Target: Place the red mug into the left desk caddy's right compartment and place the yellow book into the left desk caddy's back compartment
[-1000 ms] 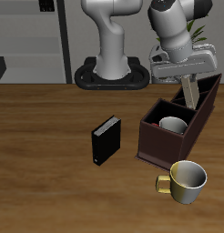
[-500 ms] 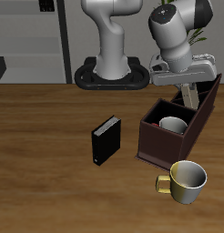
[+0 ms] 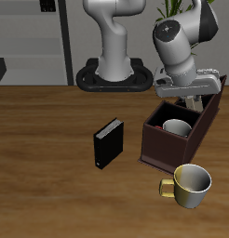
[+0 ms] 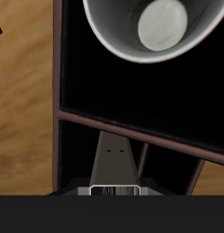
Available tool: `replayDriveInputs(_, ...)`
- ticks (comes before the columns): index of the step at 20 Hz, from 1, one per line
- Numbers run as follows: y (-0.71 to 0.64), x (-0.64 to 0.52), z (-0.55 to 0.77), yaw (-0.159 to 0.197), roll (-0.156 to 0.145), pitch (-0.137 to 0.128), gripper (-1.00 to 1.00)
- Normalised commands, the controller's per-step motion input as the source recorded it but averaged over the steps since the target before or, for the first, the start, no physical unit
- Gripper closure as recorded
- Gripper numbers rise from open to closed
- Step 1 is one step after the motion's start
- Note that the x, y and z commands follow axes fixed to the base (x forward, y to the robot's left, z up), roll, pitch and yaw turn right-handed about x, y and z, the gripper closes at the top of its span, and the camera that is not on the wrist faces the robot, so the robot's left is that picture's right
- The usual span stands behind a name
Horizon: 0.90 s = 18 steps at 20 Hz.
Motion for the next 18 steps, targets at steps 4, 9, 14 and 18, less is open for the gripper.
replayDriveInputs(4, 0.03, 0.01, -0.11, -0.005, 0.031, 0.037, -1.00)
replayDriveInputs(9, -0.03, -0.07, 0.04, -0.014, 0.012, 0.001, -1.00)
replayDriveInputs(14, 0.03, -0.14, 0.09, 0.005, 0.034, -0.034, -1.00)
replayDriveInputs(18, -0.08, -0.11, 0.12, 0.002, -0.003, -0.024, -1.00)
